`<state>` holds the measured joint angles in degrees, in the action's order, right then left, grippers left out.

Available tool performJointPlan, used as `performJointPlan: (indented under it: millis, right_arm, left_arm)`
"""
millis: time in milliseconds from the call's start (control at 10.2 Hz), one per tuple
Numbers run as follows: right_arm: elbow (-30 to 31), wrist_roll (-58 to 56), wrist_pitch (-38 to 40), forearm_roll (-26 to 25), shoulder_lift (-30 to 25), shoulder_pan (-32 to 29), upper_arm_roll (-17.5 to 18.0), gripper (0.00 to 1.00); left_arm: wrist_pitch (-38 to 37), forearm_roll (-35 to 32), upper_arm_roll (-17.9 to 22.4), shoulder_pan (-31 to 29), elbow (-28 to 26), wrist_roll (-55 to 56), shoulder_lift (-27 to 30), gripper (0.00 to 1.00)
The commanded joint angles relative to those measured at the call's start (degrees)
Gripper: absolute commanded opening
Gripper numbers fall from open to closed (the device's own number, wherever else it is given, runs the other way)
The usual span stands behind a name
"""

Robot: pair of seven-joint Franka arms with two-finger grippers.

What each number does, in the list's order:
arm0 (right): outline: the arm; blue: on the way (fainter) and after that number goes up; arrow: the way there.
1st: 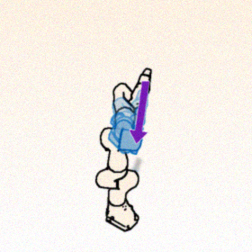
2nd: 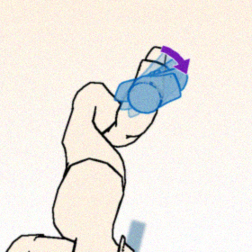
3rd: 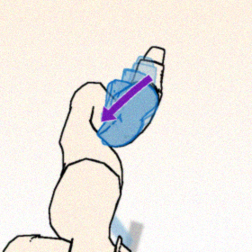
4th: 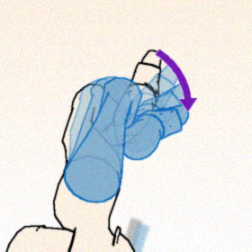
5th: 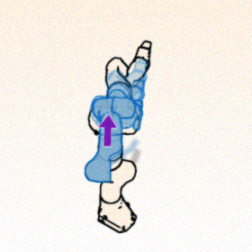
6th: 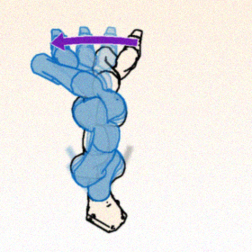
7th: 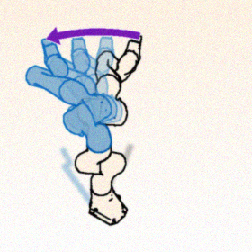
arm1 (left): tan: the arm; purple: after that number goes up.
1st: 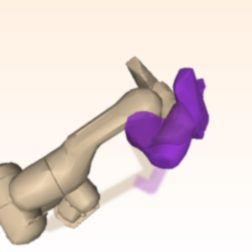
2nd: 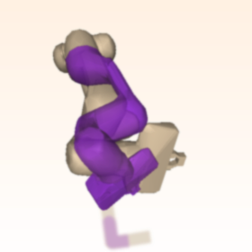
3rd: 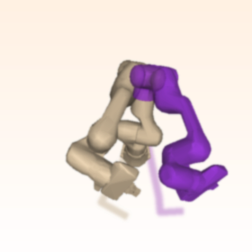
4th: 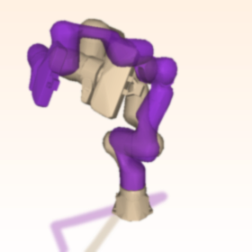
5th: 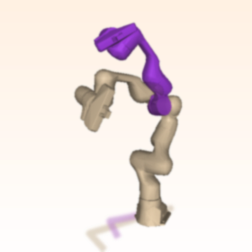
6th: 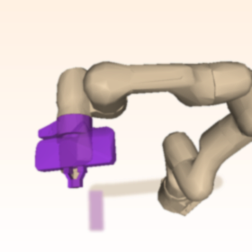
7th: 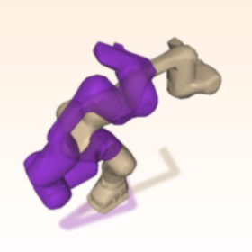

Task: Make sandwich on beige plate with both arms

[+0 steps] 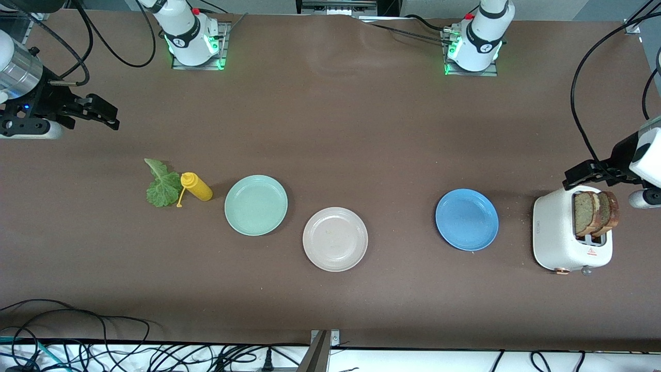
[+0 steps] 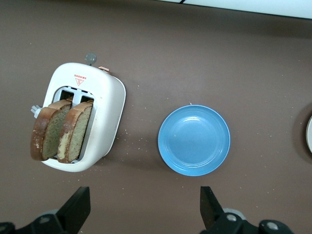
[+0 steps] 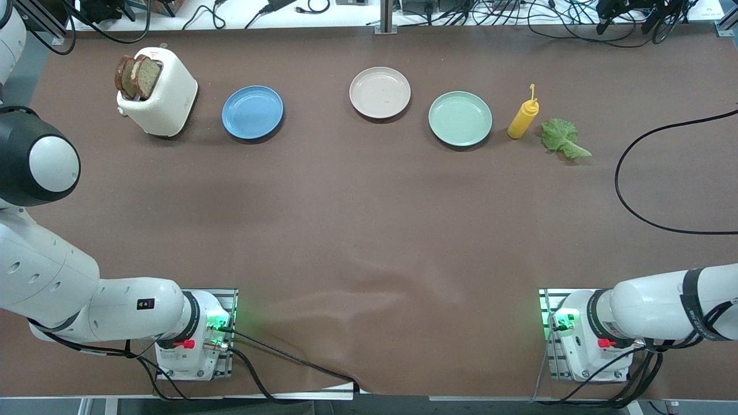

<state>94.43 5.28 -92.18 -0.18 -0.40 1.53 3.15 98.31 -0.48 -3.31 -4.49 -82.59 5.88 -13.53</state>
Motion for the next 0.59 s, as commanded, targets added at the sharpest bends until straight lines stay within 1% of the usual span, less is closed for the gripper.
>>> performJointPlan:
  millis: [0, 488]
  right_arm:
    - [-1.17, 0.0, 0.07, 0.0, 0.58, 0.14, -0.25, 1.0]
    - [-1.17, 0.0, 0.07, -0.08, 0.49, 0.14, -0.25, 1.0]
  left_arm:
    - [-0.49, -1.8, -0.2, 0.01, 0.32, -0.78, 0.52, 0.99]
    - [-0.49, -1.8, -0.03, -0.34, 0.67, -0.78, 0.61, 1.0]
